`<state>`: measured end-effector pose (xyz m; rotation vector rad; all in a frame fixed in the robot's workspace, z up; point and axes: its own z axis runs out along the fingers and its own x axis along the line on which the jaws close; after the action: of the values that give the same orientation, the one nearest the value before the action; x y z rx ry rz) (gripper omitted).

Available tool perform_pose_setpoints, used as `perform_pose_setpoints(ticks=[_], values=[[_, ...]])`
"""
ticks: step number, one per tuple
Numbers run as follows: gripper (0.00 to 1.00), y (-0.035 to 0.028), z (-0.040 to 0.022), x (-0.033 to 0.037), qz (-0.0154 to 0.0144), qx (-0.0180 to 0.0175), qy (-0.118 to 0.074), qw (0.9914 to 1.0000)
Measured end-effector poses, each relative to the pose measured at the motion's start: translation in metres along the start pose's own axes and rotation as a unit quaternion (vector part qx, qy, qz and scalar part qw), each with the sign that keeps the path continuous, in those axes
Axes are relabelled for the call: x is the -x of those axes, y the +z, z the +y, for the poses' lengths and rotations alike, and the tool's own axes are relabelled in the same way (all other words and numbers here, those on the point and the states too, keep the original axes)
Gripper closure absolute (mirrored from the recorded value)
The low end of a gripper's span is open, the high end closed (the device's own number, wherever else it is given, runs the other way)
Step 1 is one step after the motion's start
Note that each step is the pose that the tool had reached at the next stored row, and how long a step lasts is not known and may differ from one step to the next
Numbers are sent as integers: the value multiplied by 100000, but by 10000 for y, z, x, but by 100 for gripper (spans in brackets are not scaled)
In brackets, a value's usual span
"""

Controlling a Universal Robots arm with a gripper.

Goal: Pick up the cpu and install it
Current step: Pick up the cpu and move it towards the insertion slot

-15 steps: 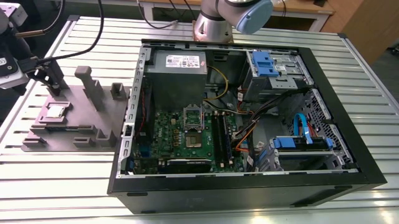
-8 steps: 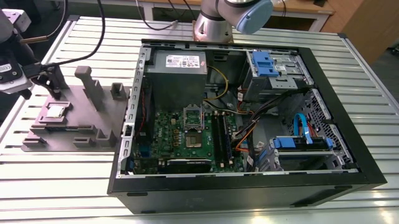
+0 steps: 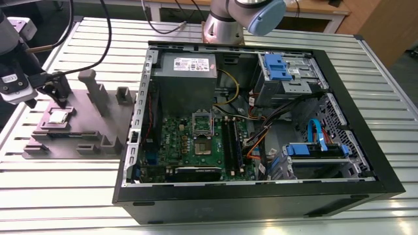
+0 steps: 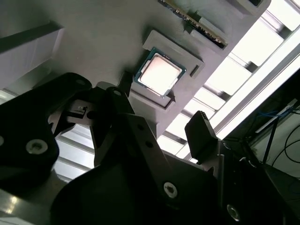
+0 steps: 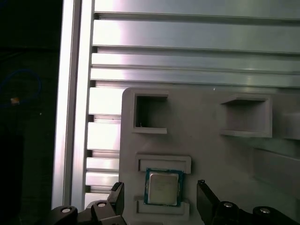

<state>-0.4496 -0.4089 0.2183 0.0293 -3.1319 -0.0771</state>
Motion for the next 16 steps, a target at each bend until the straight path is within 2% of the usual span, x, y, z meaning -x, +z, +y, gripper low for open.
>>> perform_pose_setpoints(ticks=[10, 16], values=[[29, 40, -3, 0, -14, -40, 73, 100000], [29, 114, -16, 1, -6, -106, 70, 100000]])
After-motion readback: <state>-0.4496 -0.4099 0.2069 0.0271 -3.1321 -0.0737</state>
